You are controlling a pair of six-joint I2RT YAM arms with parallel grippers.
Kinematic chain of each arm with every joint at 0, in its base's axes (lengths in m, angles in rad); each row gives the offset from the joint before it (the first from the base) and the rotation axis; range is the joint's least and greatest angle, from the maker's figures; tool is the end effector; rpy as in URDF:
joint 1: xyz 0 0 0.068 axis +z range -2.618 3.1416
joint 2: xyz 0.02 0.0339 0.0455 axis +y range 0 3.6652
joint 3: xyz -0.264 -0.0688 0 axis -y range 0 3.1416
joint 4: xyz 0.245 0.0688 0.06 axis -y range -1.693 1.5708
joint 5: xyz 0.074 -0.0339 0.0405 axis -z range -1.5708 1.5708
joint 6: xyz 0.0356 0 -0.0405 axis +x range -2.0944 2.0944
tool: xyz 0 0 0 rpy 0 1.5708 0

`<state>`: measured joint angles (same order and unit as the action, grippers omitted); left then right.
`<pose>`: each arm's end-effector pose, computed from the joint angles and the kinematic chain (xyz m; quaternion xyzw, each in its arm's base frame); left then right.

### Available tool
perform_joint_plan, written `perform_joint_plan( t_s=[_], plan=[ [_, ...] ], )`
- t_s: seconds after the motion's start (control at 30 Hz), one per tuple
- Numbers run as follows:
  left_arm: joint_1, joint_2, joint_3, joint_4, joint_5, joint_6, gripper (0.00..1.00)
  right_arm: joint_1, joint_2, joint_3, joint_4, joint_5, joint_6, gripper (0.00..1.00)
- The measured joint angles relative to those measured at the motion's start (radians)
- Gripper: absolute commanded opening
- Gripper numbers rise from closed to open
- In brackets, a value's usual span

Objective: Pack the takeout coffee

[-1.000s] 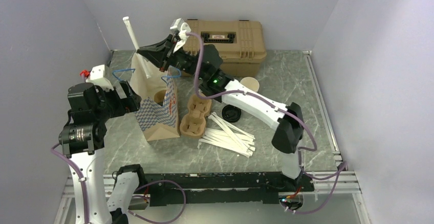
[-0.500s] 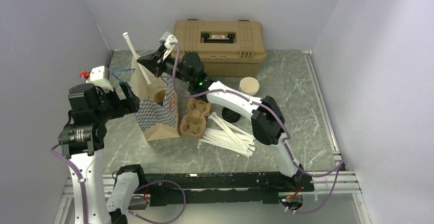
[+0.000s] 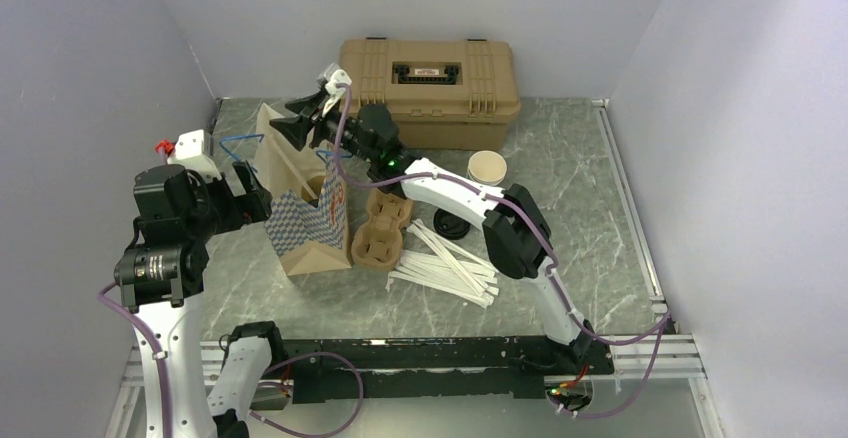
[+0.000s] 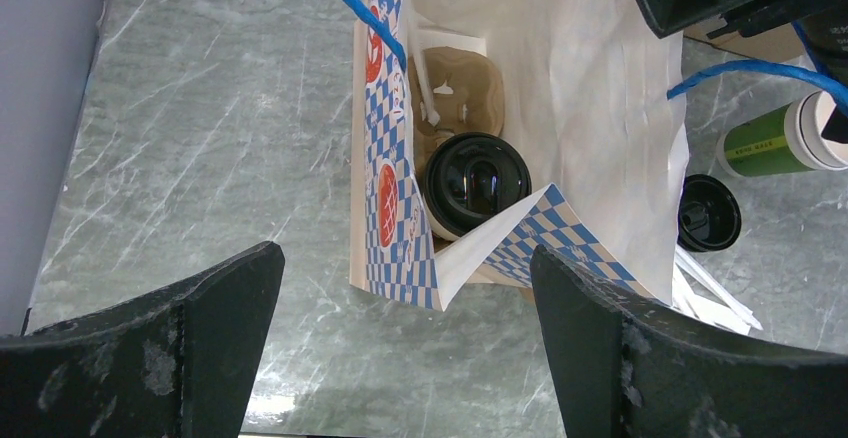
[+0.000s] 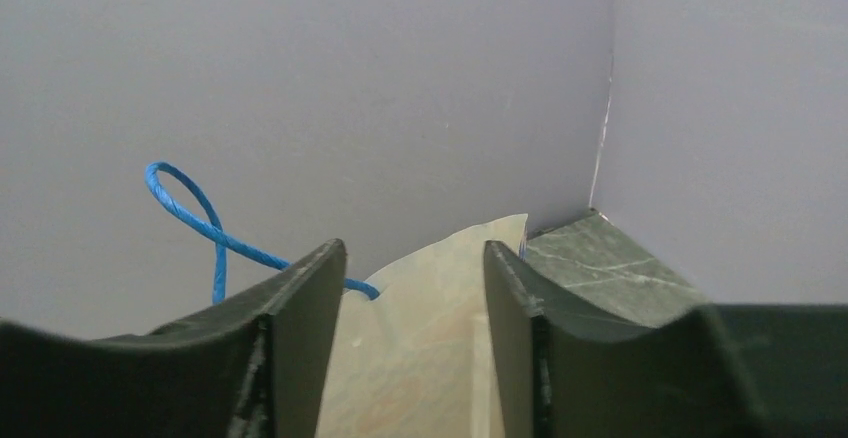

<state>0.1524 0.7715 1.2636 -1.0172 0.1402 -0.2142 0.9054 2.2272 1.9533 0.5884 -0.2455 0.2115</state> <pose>0.1123 0.0122 0.4114 -0.1231 0.8562 -0.0760 0.4960 0.3244 0.4273 0.3477 -0.2915 0.5148 0.4865 0.6429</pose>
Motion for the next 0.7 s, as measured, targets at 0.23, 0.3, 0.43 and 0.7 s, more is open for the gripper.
perform_joint_plan(
  t_s=[0.23, 0.3, 0.43, 0.7],
  plan=[
    [0.000, 0.001, 0.000, 0.000, -0.006, 0.010, 0.99, -0.002, -0.008, -0.008, 0.028, -0.002, -0.001, 0.66],
    [0.000, 0.001, 0.000, 0.000, -0.006, 0.010, 0.99, -0.002, -0.026, -0.029, 0.031, -0.003, -0.001, 0.67],
    [0.000, 0.002, 0.000, 0.002, -0.011, 0.011, 0.99, -0.002, -0.101, -0.097, 0.035, -0.003, -0.006, 0.69],
    [-0.043, 0.003, 0.000, 0.011, -0.037, 0.037, 0.99, -0.002, -0.372, -0.264, 0.025, 0.008, -0.106, 0.76]
  ],
)
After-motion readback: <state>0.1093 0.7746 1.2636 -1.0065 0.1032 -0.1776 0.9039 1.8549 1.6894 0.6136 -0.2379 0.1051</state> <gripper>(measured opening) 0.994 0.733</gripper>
